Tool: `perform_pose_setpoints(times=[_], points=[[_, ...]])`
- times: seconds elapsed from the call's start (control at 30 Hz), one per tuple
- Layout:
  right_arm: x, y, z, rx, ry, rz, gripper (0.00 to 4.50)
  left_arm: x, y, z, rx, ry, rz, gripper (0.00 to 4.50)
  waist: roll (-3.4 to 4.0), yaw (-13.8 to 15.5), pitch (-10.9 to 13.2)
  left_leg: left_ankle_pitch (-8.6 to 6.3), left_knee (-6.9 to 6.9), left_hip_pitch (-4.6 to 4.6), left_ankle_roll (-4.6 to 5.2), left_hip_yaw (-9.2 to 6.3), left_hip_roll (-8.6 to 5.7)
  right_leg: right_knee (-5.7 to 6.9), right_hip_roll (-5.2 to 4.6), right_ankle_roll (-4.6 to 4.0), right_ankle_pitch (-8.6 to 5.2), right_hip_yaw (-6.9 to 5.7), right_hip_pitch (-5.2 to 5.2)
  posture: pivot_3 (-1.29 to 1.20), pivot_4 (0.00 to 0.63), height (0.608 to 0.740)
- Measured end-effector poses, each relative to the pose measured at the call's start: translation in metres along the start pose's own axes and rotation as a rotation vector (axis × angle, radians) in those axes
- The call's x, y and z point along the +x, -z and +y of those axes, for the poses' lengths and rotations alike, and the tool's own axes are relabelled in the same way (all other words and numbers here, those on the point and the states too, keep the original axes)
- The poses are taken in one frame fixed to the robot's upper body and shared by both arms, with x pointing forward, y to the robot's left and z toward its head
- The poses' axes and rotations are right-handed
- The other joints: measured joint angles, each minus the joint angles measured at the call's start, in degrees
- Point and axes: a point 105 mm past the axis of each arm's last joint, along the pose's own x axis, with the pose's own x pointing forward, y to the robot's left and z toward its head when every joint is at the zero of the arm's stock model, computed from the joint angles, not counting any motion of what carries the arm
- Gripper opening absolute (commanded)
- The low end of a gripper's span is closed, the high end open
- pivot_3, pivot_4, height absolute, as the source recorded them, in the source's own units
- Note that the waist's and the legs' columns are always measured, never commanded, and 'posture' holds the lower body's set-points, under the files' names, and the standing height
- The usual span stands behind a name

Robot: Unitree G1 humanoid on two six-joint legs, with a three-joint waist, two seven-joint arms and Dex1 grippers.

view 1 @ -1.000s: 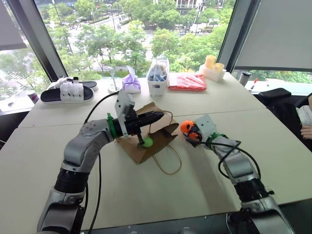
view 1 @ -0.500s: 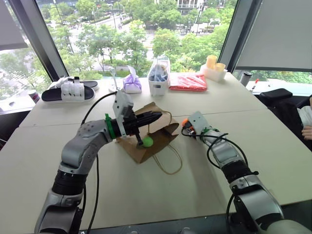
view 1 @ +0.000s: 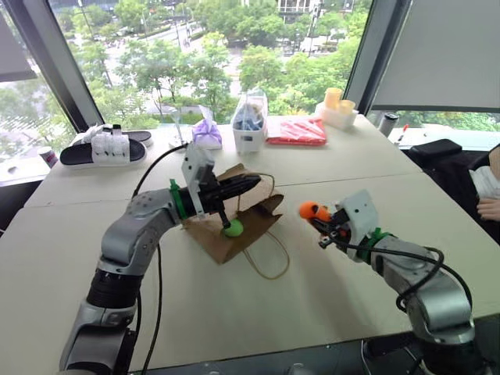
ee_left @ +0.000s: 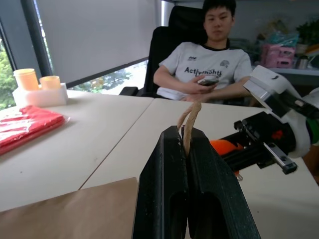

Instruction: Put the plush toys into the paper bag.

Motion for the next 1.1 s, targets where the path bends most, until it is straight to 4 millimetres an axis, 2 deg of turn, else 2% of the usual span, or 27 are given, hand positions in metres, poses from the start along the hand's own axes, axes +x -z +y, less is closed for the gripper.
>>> perform_pose_setpoints(times=[0.1, 0.2, 0.27, 0.33, 0.37, 0.53, 0.57, 0.63, 0.67, 0.77, 0.97, 1.1], points=[[0.012, 0.004, 0.035, 0.072, -0.102, 0.012, 0.45, 0.0, 0.001, 0.001, -0.01, 0.001, 0.005, 0.0, 0.0, 0.48, 0.0, 0.0, -0.09, 0.27, 0.0, 0.01, -0.02, 0.01, -0.01, -0.01, -0.01, 0.03, 0.23, 0.0, 0.15, 0.74], [0.018, 0.002, 0.039, 0.08, -0.1, 0.013, 0.45, -0.001, 0.002, 0.003, -0.015, -0.005, 0.008, 0.0, -0.01, 1.1, 0.0, 0.0, -0.02, 0.2, 0.0, -0.01, -0.09, -0.05, -0.07, 0.0, 0.0, 0.04, 0.24, 0.0, 0.15, 0.74], [0.04, -0.001, 0.044, 0.097, -0.098, -0.005, 0.45, -0.004, 0.0, 0.006, -0.026, -0.016, 0.005, 0.0, -0.09, 0.81, -0.03, 0.01, -0.04, 0.23, -0.02, 0.01, -0.09, -0.07, -0.07, 0.0, 0.0, 0.05, 0.24, 0.0, 0.15, 0.74], [0.079, -0.002, 0.05, 0.074, -0.101, -0.012, 0.45, -0.003, -0.003, 0.004, -0.034, -0.001, -0.005, 0.0, -0.08, 0.07, -0.02, 0.04, -0.19, 0.37, -0.07, 0.11, -0.05, 0.0, -0.06, -0.01, 0.0, 0.11, 0.2, 0.0, 0.15, 0.74], [0.092, -0.003, 0.053, 0.063, -0.103, -0.014, 0.45, -0.002, -0.005, 0.001, -0.035, 0.01, -0.009, 0.0, -0.08, -0.08, -0.02, 0.06, -0.25, 0.35, -0.1, 0.11, -0.04, 0.0, -0.04, -0.01, 0.0, 0.1, 0.17, 0.0, 0.15, 0.74], [0.133, -0.017, 0.054, 0.01, -0.1, -0.092, 0.45, -0.003, -0.007, -0.001, -0.044, -0.002, -0.01, 0.0, -0.08, -0.28, -0.02, 0.19, -0.28, 0.25, -0.35, 0.02, -0.06, -0.04, -0.07, -0.01, 0.0, 0.08, 0.11, 0.0, 0.15, 0.74], [0.139, -0.016, 0.052, 0.003, -0.092, -0.101, 1.26, -0.002, -0.008, -0.002, -0.049, -0.006, -0.017, 0.0, -0.08, -0.37, -0.02, 0.18, -0.28, 0.23, -0.34, 0.03, -0.08, -0.08, -0.11, 0.0, 0.0, 0.09, 0.1, 0.0, 0.15, 0.74], [0.148, -0.012, 0.052, -0.008, -0.086, -0.11, 2.15, -0.002, -0.008, -0.004, -0.056, -0.011, -0.019, 0.0, -0.08, -0.62, -0.02, 0.17, -0.28, 0.23, -0.33, 0.04, -0.1, -0.08, -0.12, 0.0, 0.0, 0.09, 0.1, 0.0, 0.15, 0.74], [0.152, -0.008, 0.053, -0.006, -0.09, -0.11, 2.74, -0.002, -0.009, -0.004, -0.056, -0.016, -0.022, 0.0, -0.08, -0.74, -0.02, 0.17, -0.3, 0.24, -0.33, 0.03, -0.09, -0.07, -0.12, 0.0, 0.0, 0.09, 0.08, 0.0, 0.15, 0.74], [0.156, 0.0, 0.055, -0.006, -0.107, -0.115, 4.32, -0.002, -0.009, -0.005, -0.051, -0.028, -0.024, 0.0, -0.07, -0.93, -0.02, 0.17, -0.31, 0.23, -0.33, 0.03, -0.07, -0.05, -0.09, 0.0, 0.0, 0.09, 0.05, 0.0, 0.15, 0.74], [0.143, 0.001, 0.05, 0.039, -0.12, -0.142, 4.42, -0.004, -0.008, -0.005, -0.054, -0.029, -0.014, 0.0, -0.07, -0.89, -0.02, 0.16, -0.29, 0.23, -0.32, 0.02, -0.07, -0.02, -0.09, 0.0, 0.0, 0.08, 0.05, 0.0, 0.15, 0.74], [0.109, -0.009, 0.037, 0.075, -0.135, -0.181, 4.42, -0.004, -0.007, -0.003, -0.057, -0.031, -0.011, 0.0, -0.07, -0.37, -0.01, 0.07, -0.23, 0.13, -0.15, -0.03, -0.1, -0.07, -0.09, 0.0, 0.0, 0.07, 0.05, 0.0, 0.15, 0.74]])
